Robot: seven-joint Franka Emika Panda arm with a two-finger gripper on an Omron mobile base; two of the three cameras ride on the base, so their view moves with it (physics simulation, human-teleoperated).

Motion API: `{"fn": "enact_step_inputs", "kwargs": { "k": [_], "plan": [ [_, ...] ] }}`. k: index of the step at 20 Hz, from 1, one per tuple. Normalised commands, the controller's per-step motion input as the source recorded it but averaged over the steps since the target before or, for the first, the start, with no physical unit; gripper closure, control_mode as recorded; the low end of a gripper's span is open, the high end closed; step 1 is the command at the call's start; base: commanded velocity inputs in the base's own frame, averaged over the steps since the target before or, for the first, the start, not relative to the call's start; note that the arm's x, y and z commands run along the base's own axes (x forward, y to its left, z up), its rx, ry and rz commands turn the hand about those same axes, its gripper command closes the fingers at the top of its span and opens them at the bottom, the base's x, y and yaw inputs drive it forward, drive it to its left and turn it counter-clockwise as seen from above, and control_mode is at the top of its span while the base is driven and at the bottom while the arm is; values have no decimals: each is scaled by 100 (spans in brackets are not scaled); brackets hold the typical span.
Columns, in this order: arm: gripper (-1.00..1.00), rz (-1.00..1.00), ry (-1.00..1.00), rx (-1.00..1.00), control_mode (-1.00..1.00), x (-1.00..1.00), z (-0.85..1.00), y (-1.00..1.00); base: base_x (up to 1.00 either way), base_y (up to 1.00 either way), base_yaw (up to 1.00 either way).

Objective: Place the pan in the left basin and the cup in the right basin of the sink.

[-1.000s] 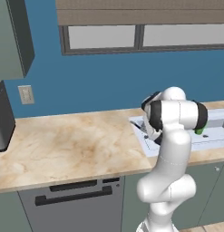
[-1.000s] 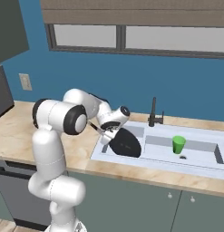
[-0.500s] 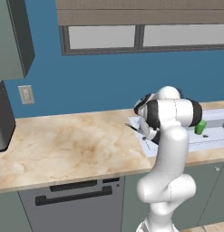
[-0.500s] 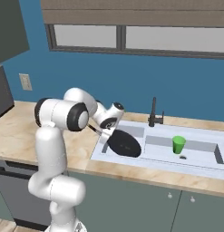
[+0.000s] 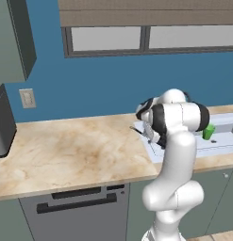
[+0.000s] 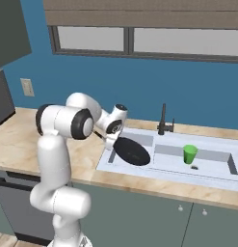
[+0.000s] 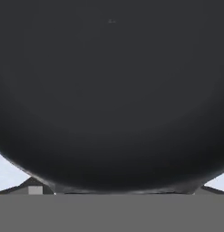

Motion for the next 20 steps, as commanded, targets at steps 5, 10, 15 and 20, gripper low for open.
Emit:
{"fn": "enact_step_inputs", "kwargs": {
  "k": [5,10,15,20],
  "plan": [
    [-100,2,-16,-31,-100,0,71,0,0,0,0],
    [-100,8,-8,-16,-100,0,46,0,0,0,0],
    [-100,8,-6,-12,-100,0,42,0,0,0,0],
    [-100,14,-7,-6,-100,-10,45,-4,0,0,0]
  ]
}}
